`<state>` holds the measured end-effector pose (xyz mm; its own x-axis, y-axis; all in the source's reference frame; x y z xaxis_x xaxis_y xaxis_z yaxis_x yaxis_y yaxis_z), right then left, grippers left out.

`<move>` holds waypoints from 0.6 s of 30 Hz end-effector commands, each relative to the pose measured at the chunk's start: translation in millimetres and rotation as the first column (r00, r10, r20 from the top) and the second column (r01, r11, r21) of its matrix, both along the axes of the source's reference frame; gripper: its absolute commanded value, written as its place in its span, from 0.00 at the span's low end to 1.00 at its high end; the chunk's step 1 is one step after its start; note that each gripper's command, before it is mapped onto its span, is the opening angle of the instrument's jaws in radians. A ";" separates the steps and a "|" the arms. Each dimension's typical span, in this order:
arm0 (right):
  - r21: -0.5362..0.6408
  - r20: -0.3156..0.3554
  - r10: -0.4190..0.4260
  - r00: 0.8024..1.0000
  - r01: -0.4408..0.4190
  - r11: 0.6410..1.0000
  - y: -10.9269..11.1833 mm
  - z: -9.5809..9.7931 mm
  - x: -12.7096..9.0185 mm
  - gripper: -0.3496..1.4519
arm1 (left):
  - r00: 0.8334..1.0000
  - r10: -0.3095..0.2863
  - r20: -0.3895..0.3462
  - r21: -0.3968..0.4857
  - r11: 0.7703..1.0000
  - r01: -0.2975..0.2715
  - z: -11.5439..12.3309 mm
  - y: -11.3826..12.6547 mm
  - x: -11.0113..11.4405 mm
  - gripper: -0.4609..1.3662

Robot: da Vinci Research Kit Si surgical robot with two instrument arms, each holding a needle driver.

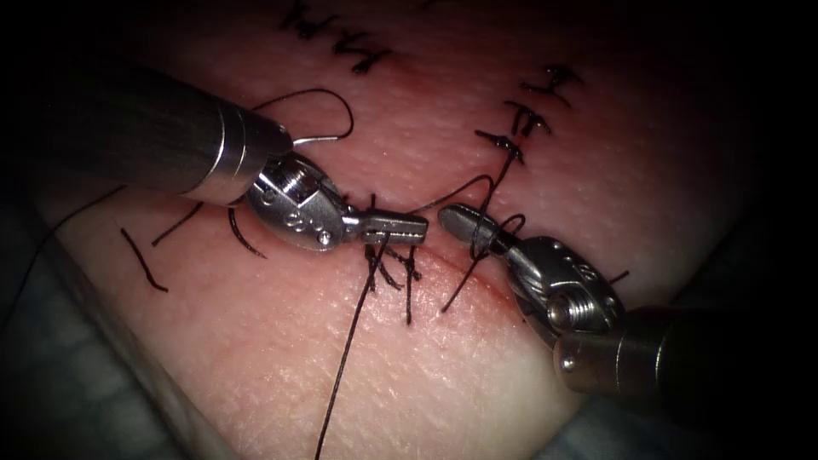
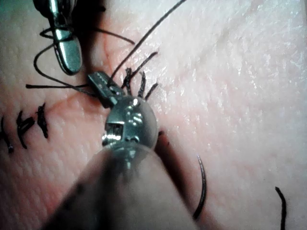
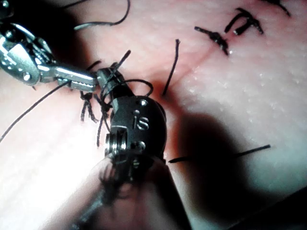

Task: Wound Closure
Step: Wrap suture twice counter-clockwise around right driver

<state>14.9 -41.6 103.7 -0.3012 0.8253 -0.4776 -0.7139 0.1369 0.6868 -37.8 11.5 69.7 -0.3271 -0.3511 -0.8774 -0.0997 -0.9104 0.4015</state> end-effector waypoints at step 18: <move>-0.027 -0.048 0.001 0.999 -0.003 1.000 0.2 -1.5 0.8 0.00 | 0.999 0.041 0.001 -0.009 0.999 -0.041 0.4 -0.2 -0.7 0.06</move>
